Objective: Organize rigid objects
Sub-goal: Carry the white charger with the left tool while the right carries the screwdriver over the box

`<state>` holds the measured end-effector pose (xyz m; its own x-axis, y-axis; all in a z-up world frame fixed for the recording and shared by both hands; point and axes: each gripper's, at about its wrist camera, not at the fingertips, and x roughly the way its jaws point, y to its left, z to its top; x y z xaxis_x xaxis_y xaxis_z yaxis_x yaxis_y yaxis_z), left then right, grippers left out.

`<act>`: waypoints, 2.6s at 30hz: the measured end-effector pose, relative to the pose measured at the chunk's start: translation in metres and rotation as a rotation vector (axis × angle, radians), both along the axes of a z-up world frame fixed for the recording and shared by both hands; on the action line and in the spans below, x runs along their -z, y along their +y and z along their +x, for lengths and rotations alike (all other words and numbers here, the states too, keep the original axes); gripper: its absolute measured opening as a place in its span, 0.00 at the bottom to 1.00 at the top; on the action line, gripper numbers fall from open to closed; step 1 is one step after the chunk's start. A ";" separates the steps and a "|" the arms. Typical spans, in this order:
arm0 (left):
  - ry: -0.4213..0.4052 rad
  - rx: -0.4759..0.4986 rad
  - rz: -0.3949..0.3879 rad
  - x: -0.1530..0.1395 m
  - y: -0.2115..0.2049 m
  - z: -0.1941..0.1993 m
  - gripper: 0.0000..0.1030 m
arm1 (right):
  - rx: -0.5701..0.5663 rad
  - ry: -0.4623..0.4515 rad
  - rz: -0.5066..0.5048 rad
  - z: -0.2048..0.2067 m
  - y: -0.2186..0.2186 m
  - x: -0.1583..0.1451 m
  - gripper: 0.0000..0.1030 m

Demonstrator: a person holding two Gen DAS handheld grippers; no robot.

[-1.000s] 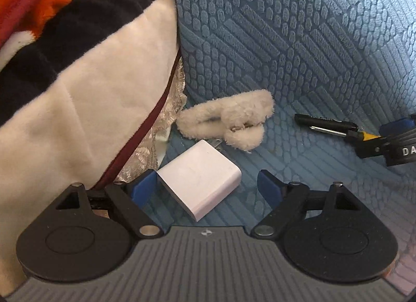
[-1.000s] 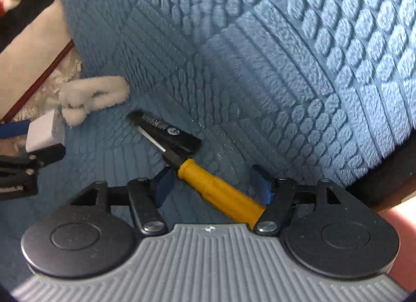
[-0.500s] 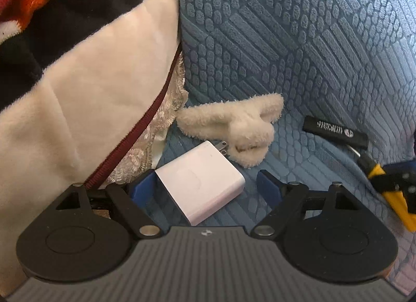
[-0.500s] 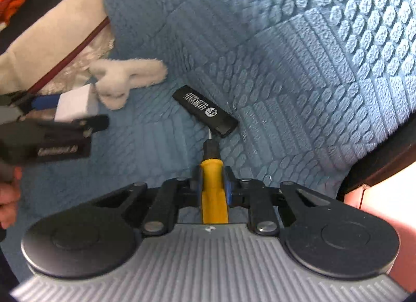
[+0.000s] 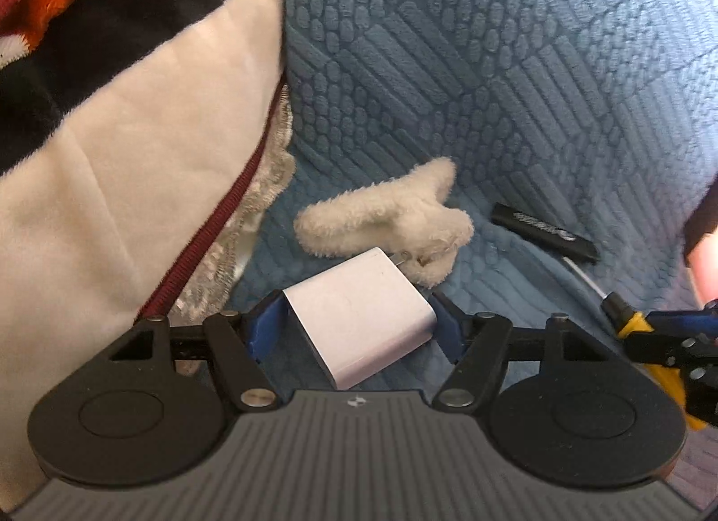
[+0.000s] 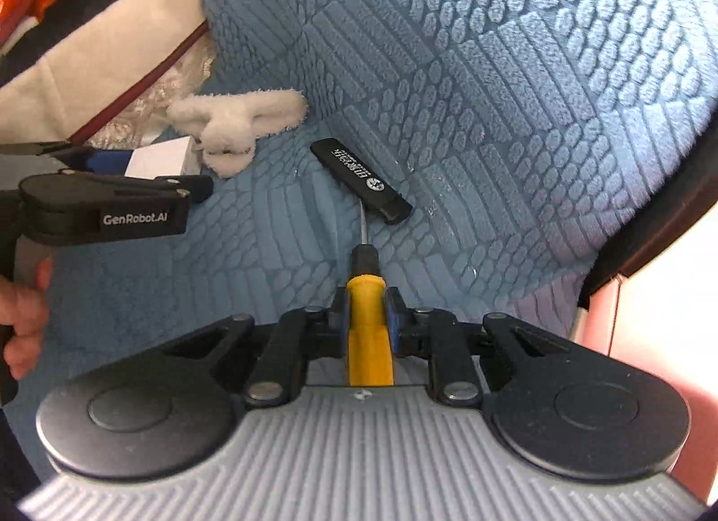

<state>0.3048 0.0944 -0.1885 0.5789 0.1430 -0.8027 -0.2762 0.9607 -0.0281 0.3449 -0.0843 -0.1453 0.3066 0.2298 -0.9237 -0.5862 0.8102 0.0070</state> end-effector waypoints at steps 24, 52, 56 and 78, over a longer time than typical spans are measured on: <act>-0.042 0.124 -0.036 -0.044 -0.036 -0.079 0.71 | 0.192 -0.013 0.018 -0.089 -0.036 -0.023 0.19; -0.069 0.141 -0.183 -0.061 -0.045 -0.143 0.71 | 0.339 0.030 0.083 -0.160 -0.059 -0.023 0.24; -0.068 0.144 -0.197 -0.061 -0.046 -0.142 0.71 | 0.311 0.008 0.051 -0.157 -0.052 -0.016 0.25; -0.118 0.169 -0.296 -0.082 -0.033 -0.136 0.71 | 0.326 -0.027 0.070 -0.140 -0.058 -0.052 0.22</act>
<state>0.1686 0.0611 -0.1068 0.6658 -0.1911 -0.7213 -0.0929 0.9379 -0.3342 0.2045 -0.1421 -0.0935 0.3988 0.1784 -0.8995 -0.2964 0.9533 0.0576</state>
